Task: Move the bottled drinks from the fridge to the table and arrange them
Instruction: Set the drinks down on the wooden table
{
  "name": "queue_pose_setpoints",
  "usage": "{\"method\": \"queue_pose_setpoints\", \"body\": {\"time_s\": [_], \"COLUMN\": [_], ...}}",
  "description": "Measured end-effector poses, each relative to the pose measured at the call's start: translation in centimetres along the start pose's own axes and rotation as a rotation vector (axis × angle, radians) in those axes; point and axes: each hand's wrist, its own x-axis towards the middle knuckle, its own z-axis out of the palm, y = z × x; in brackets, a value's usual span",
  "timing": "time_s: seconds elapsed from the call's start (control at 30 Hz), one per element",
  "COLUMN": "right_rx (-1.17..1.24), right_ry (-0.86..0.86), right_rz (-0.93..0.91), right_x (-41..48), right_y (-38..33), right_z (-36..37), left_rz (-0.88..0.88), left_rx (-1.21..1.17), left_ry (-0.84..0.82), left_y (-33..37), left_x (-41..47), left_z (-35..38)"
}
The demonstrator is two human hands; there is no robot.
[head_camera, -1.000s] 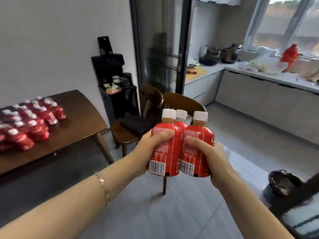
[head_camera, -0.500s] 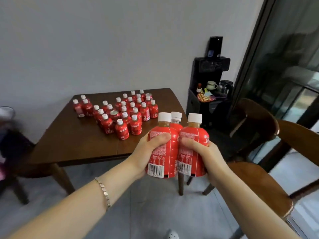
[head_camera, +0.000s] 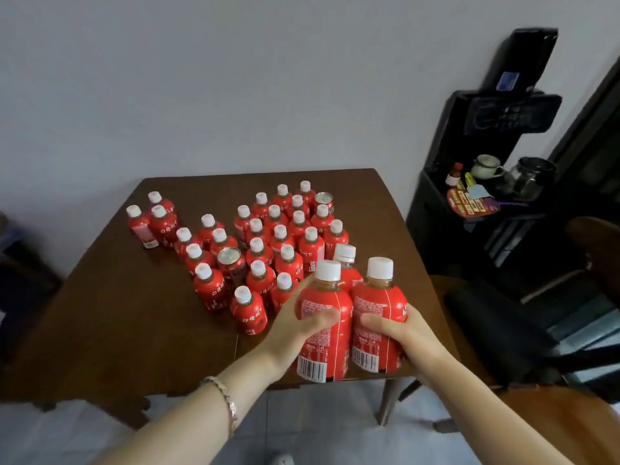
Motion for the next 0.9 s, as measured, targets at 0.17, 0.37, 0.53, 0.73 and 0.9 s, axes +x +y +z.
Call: {"method": "queue_pose_setpoints", "body": {"time_s": [0.17, 0.37, 0.53, 0.73, 0.9], "right_rx": [-0.03, -0.006, 0.008, -0.026, -0.085], "right_ry": [0.041, 0.046, 0.014, -0.029, 0.098], "right_rz": [0.071, 0.106, 0.09, 0.084, -0.056], "right_x": [7.8, 14.8, 19.8, 23.8, 24.4], "right_y": [3.6, 6.0, 8.3, 11.2, 13.9], "right_z": [-2.1, -5.3, -8.0, -9.5, -7.9], "left_rz": [-0.049, -0.033, 0.024, 0.076, 0.141], "left_rx": [0.027, 0.081, 0.073, 0.053, 0.139], "left_ry": [-0.106, -0.1, -0.026, 0.19, 0.395], "left_y": [-4.5, -9.5, -13.1, -16.7, -18.0], "left_x": [8.6, 17.4, 21.7, 23.3, 22.8], "left_z": [-3.3, -4.9, -4.0, -3.8, -3.8]}}
